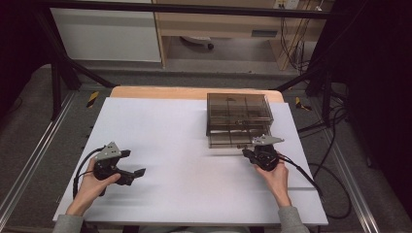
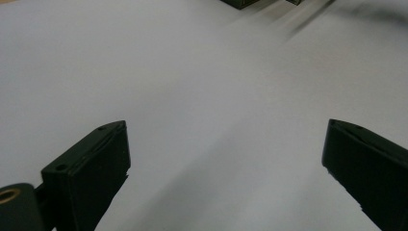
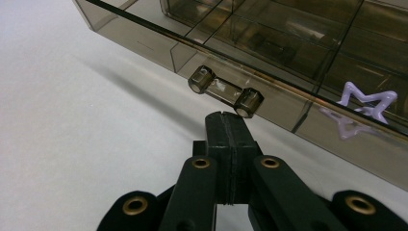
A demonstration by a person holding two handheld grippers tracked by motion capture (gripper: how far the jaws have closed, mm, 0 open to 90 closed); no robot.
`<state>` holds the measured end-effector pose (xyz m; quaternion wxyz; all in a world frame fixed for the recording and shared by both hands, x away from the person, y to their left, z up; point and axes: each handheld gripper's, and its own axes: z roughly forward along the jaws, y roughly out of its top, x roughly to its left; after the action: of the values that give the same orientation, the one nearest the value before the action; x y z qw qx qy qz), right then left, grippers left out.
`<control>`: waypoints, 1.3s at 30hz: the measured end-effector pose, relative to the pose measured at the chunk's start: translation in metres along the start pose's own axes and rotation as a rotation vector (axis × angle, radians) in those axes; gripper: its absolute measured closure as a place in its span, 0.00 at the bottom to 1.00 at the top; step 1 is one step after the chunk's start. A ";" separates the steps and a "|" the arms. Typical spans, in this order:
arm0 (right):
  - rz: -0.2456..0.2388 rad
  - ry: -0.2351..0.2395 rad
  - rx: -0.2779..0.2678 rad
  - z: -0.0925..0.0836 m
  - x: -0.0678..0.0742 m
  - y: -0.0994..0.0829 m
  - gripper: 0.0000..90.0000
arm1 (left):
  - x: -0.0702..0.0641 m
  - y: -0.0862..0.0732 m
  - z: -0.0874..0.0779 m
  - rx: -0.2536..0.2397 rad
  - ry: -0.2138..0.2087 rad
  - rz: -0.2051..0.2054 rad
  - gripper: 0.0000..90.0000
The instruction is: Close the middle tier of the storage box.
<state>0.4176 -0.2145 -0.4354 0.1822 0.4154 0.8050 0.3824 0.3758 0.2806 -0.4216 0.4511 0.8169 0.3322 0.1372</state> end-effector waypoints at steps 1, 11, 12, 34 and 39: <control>-0.001 -0.001 -0.001 0.000 0.000 0.000 1.00 | 0.000 0.000 0.000 0.000 0.000 0.000 0.03; 0.003 0.002 -0.030 -0.001 -0.002 0.002 1.00 | 0.000 0.000 0.000 0.002 0.000 0.001 0.03; 0.000 0.003 -0.030 -0.001 -0.002 0.003 1.00 | 0.000 0.000 0.001 0.003 0.000 0.001 0.03; -0.003 -0.002 -0.052 0.008 -0.009 0.008 1.00 | 0.001 0.000 0.001 0.004 0.000 0.000 0.03; -0.003 -0.004 -0.053 0.009 -0.010 0.009 1.00 | 0.001 0.000 0.001 0.004 0.002 -0.001 0.03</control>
<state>0.4334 -0.2149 -0.4345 0.1951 0.4100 0.7949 0.4024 0.3767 0.2807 -0.4225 0.4492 0.8174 0.3334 0.1372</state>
